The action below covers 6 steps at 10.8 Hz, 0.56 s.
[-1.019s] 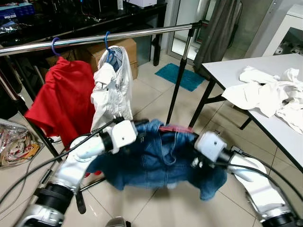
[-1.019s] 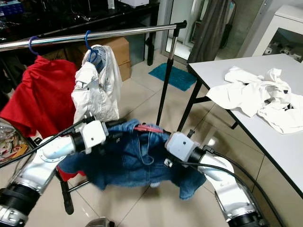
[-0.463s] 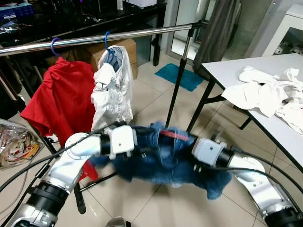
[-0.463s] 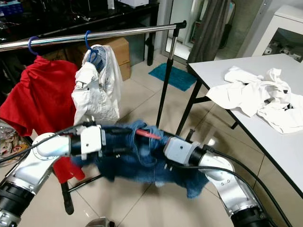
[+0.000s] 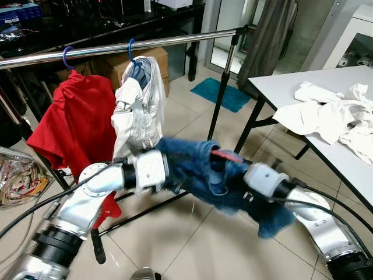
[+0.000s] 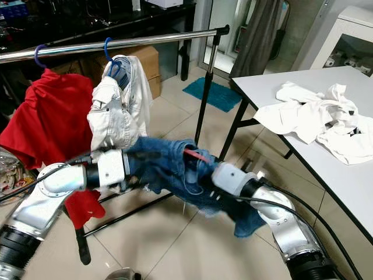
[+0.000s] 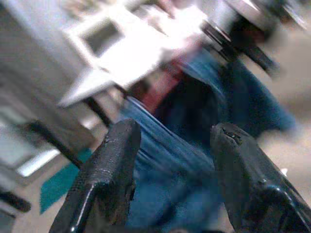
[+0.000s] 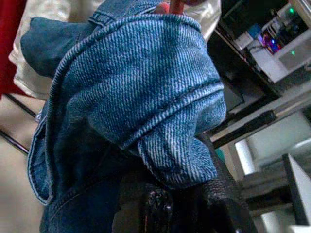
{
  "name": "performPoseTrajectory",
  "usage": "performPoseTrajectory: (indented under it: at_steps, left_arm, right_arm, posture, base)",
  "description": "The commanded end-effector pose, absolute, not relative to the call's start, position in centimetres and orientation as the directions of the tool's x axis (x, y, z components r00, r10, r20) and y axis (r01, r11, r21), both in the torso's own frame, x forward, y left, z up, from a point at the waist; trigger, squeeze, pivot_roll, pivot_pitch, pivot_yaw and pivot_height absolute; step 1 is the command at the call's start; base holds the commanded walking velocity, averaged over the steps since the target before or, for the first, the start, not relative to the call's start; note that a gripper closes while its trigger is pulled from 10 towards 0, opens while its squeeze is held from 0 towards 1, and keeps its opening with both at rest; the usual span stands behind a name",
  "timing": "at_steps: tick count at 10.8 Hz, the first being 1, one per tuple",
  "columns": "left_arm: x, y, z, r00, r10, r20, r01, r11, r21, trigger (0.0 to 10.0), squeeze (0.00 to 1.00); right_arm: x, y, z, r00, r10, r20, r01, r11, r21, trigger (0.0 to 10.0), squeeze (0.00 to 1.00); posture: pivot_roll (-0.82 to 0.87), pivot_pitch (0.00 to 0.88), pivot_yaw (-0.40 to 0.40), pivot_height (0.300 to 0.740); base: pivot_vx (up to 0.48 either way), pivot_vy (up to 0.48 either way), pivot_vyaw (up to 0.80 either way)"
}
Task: Hang hanger
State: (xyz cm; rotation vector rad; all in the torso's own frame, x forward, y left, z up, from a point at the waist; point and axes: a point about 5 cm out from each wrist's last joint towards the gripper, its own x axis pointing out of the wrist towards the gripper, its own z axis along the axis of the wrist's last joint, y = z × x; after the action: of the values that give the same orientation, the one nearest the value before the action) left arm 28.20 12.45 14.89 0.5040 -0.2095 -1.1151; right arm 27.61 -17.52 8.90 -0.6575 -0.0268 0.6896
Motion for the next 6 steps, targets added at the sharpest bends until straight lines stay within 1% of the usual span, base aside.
performPoseTrajectory:
  at_steps: [1,2,3,4,5,6]
  left_arm:
    - [28.4,12.2,16.0,0.489,-0.872,0.021,0.779,0.447,0.439,10.0,0.00]
    - [28.4,11.9,16.3,0.528,-0.845,0.088,0.768,0.519,0.375,10.0,0.00]
    - [28.4,11.7,16.3,0.585,-0.798,0.142,0.745,0.598,0.295,10.0,0.00]
    - [28.6,11.8,16.1,0.641,-0.748,0.173,0.707,0.663,0.246,10.0,0.00]
    - [28.7,11.9,16.0,0.679,-0.709,0.190,0.677,0.705,0.213,10.0,0.00]
    - [28.7,12.0,15.9,0.703,-0.685,0.193,0.657,0.729,0.195,10.0,0.00]
  right_arm:
    - [28.2,-17.9,10.0,0.803,0.581,-0.134,-0.549,0.630,-0.549,0.0,0.00]
    - [28.3,-18.1,9.9,0.811,0.571,-0.129,-0.546,0.657,-0.520,0.0,0.00]
    - [28.6,-18.5,10.2,0.834,0.539,-0.114,-0.525,0.716,-0.460,6.8,0.00]
    - [29.0,-18.7,10.4,0.856,0.507,-0.101,-0.499,0.760,-0.416,10.0,0.00]
    - [29.3,-18.9,10.4,0.876,0.472,-0.097,-0.471,0.795,-0.382,10.0,0.00]
    - [29.6,-19.1,10.4,0.897,0.432,-0.090,-0.434,0.825,-0.362,10.0,0.00]
  posture:
    - [0.09,0.012,-0.041,0.723]
    - [0.09,0.010,-0.042,0.723]
    - [0.09,0.008,-0.043,0.723]
    - [0.09,0.007,-0.043,0.723]
    - [0.09,0.006,-0.043,0.723]
    - [0.09,0.004,-0.044,0.723]
  base:
    - [0.000,0.000,0.00]
    - [0.000,0.000,0.00]
    - [0.000,0.000,0.00]
    - [0.000,0.000,0.00]
    - [0.000,0.000,0.00]
    - [0.000,0.000,0.00]
